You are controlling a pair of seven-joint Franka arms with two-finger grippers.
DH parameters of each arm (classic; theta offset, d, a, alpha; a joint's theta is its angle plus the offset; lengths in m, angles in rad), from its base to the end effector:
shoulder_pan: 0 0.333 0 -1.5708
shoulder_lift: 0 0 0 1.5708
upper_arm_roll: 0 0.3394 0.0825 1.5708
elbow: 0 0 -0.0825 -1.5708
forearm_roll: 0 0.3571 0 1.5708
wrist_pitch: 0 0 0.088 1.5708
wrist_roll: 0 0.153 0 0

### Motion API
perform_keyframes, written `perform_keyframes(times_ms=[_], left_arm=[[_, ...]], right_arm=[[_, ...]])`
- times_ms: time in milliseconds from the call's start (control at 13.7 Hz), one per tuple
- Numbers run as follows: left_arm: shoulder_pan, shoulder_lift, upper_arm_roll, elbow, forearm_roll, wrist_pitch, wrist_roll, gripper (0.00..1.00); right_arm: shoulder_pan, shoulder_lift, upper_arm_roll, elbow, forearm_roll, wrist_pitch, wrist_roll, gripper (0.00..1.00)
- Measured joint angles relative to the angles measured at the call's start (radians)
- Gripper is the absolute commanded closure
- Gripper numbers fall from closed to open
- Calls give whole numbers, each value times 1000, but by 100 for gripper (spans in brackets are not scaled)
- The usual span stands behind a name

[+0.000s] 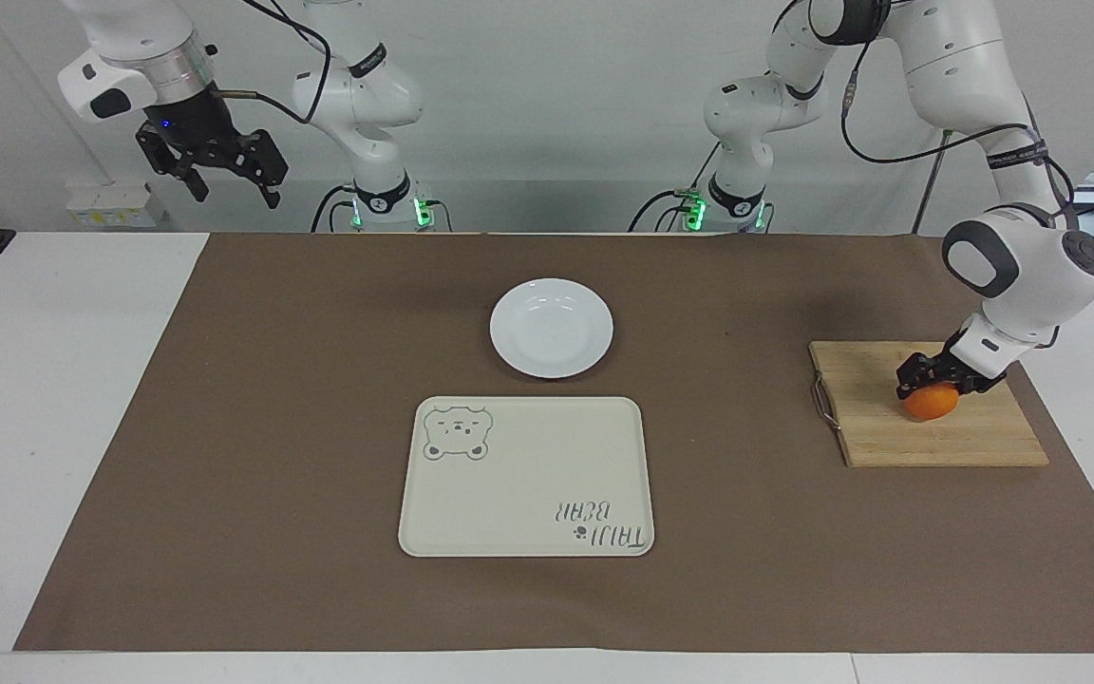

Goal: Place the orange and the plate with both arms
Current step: 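Reach the left gripper to the orange and close on it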

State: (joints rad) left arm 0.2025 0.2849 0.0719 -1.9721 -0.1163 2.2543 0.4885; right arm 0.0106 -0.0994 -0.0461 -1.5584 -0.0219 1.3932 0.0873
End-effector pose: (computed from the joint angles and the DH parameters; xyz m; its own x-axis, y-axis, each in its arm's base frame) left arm 0.5712 0.1517 0.3205 0.9894 -0.1419 0.0294 -0.1436 -0.9876 0.0634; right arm 0.4714 -0.0217 0.6423 0.9900 -0.1257 -0.0641 -0.1245 -0.9920 0.0229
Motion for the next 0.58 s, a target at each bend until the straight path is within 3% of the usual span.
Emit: perform_keyframes(times_ms=[292,584], left_arm=[[-20,-23,-15,12,0,2,2,100],[-91,-92,-22,14,-1,-44,2,100]], right_arm=[[0,0,0,0,0,0,0,0],[0,0,0,0,0,0,0,0]])
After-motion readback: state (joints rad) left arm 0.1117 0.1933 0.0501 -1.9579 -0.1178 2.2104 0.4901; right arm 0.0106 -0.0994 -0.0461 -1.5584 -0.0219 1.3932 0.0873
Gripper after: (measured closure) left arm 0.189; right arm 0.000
